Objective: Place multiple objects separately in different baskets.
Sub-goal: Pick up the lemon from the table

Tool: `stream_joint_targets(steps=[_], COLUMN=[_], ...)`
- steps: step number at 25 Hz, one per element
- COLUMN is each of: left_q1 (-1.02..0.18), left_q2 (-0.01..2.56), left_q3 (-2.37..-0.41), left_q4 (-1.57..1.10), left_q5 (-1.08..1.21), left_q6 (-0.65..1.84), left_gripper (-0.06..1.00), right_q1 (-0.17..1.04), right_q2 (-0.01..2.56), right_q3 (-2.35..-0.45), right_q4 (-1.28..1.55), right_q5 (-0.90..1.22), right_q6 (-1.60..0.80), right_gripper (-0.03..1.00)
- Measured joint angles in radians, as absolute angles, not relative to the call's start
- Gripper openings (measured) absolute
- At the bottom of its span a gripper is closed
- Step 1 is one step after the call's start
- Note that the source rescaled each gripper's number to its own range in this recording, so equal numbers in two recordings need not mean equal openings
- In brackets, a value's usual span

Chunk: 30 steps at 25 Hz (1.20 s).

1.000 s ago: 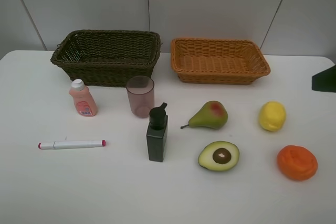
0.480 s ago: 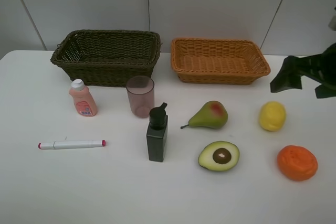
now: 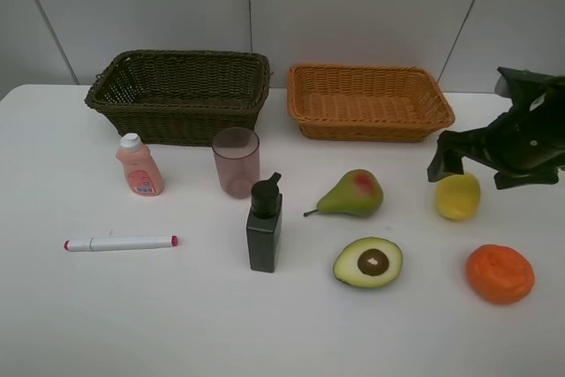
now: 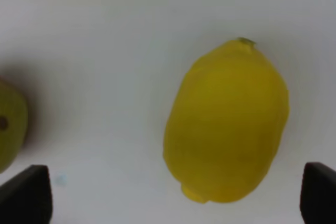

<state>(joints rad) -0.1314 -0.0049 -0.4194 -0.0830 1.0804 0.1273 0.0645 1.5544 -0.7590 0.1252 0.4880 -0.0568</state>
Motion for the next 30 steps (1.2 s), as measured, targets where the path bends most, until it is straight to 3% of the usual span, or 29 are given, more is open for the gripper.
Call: stream_joint_targets(steps=[15,30], left_q1=[-0.131,-0.131], left_q2=[-0.005,-0.005], left_q3=[-0.419,-0.419], left_q4=[-0.083,-0.083], left_q5=[1.08,1.08], left_q6=[0.127,0.127], left_gripper=[1.0,1.0], right_q1=[0.032,0.032], right_q2=[1.787,1.825], right_q3=[-0.762,-0.789], right_q4=[0.123,0.123], right_q5=[0.296,0.295], right_q6=[-0.057,-0.057], right_gripper=[1.0,1.0])
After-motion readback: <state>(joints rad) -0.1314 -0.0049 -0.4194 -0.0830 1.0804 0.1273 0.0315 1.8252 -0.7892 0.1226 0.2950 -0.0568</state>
